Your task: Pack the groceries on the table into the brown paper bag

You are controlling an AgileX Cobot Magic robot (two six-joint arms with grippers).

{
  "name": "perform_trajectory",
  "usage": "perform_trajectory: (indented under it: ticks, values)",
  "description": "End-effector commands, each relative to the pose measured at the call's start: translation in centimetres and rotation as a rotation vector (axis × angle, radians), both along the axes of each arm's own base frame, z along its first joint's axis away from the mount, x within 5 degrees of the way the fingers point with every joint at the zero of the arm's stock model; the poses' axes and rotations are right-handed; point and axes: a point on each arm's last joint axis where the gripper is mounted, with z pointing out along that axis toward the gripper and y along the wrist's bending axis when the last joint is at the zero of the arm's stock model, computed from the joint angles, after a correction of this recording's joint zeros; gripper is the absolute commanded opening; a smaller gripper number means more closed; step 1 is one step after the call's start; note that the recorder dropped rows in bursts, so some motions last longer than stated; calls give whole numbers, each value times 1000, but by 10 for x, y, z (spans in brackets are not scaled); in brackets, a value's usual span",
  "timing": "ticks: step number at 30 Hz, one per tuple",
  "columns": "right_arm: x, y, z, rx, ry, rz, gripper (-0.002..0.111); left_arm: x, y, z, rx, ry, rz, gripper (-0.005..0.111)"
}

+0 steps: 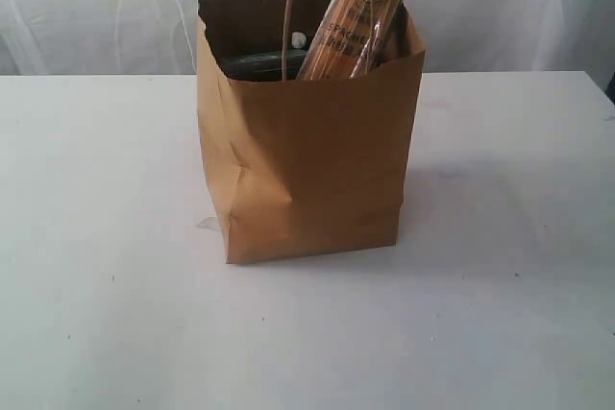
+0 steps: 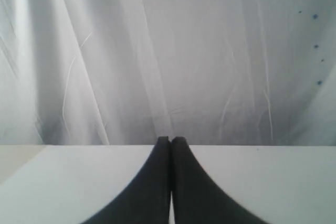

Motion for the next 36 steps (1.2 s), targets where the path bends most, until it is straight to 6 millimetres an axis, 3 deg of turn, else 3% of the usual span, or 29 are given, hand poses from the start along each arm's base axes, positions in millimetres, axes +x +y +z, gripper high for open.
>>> perform_trajectory:
  ticks: [1, 6, 10, 13, 14, 18, 22, 28, 36]
  values:
    - [0, 0, 0, -4, -9, 2, 0, 0, 0, -13, -88, 19, -7, 0]
    - [0, 0, 0, -4, -9, 2, 0, 2, -30, -24, -102, 38, -338, 0]
    - [0, 0, 0, -4, -9, 2, 0, 0, -40, -27, -76, 43, -453, 0]
    - [0, 0, 0, -4, -9, 2, 0, -1, -38, -40, -40, 186, -423, 0]
    - [0, 0, 0, -4, -9, 2, 0, -2, -37, -41, -109, 199, -406, 0]
    - [0, 0, 0, -2, -9, 3, 0, -6, -33, -30, -82, 122, -366, 0]
    - [0, 0, 0, 0, -9, 3, 0, -8, -24, -25, -161, 30, -283, 0]
    - [0, 0, 0, 0, -9, 3, 0, -11, -26, -35, -106, 136, -297, 0]
    - [0, 0, 0, 0, -9, 3, 0, -12, -27, -36, -93, 152, -304, 0]
